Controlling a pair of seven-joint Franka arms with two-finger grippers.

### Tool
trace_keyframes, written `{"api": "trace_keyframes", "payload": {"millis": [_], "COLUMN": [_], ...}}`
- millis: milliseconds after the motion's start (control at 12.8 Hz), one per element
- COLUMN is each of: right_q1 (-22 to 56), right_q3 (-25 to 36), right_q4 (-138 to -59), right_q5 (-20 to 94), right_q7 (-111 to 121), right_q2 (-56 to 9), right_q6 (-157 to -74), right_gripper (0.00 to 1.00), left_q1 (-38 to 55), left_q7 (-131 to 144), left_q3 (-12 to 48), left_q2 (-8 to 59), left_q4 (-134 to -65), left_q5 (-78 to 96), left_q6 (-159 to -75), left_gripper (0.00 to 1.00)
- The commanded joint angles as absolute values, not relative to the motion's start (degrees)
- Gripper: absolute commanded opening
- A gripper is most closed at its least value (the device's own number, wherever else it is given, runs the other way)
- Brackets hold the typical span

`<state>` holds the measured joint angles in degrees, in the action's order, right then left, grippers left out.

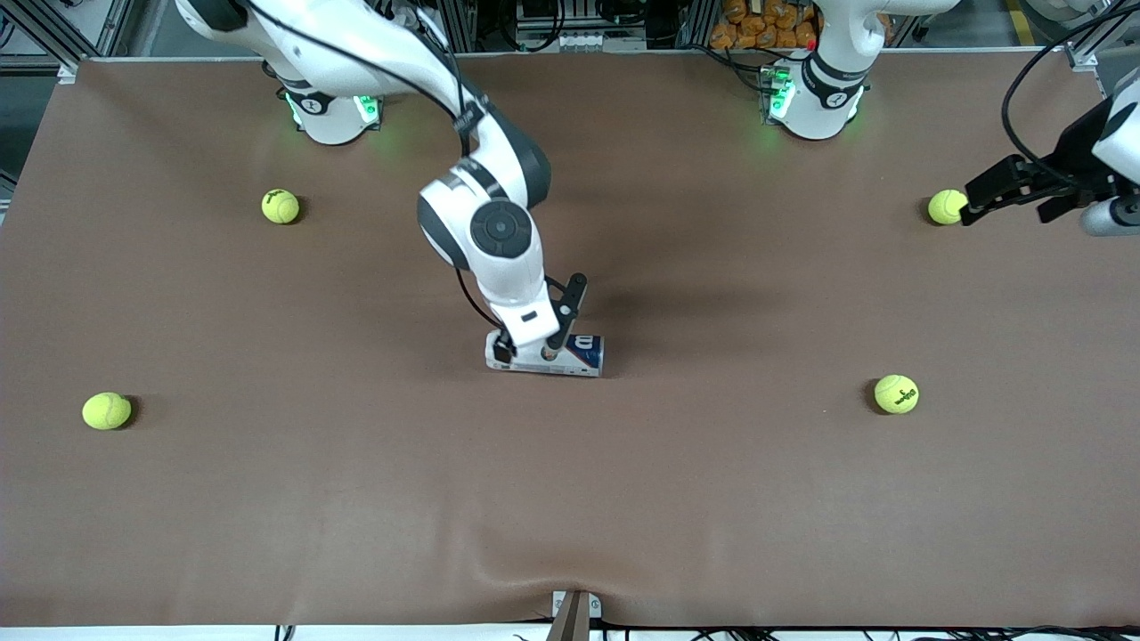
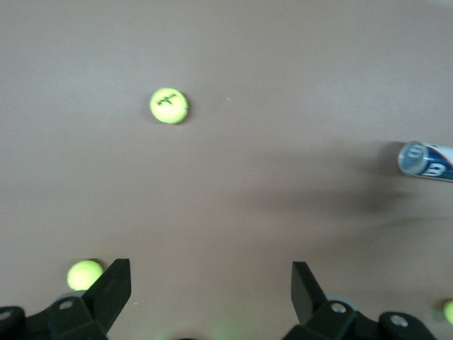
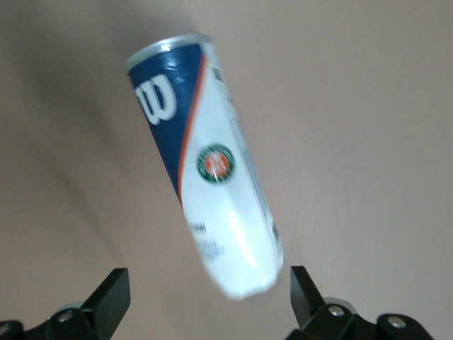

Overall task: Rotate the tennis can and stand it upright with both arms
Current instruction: 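Lift and carry the can with the right gripper to mid-table, then release the can with the right gripper while the left gripper approaches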

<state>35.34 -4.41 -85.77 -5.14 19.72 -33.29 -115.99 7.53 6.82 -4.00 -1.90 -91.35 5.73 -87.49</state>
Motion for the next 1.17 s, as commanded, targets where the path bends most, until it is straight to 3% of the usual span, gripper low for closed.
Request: {"api": "trace_keyframes", "payload": {"millis": [0,234,546,702,1093], "right_q1": [31.48,20.43,10.58,9.5,1.67], "right_q3": [-4.83,-5.1,-2.82,2.43,5.35], "right_q4": [-87.36,-87.28,-86.66,-86.49,-86.31], "right_q5": [-5.63,-5.63,-5.63,-5.54,0.7], "right_q7": [8.47,7.38,7.64,7.82,9.32], "right_q2": [-28.67,-23.74,-15.66,-12.76,-3.18], "right_q6": [-111.29,-108.48,-95.91,-91.69,-82.55], "right_gripper": [1.0,1.0,1.0,1.0,1.0], "left_q1": [7.73,8.09,8.88,8.96,10.36], "left_q7": [5.71,5.8,5.71,5.71,0.02], "left_q3": [-3.6,-3.43,0.86,3.33,8.79], "left_q2": [2.53,9.73,20.28,24.85,32.67], "left_q4": [-91.06,-91.05,-91.05,-91.05,-91.93], "left_q5": [12.1,23.78,36.0,41.46,50.77], "left_q6": [-87.27,-88.76,-96.75,-100.44,-114.67], "left_gripper": [1.0,1.0,1.0,1.0,1.0]}}
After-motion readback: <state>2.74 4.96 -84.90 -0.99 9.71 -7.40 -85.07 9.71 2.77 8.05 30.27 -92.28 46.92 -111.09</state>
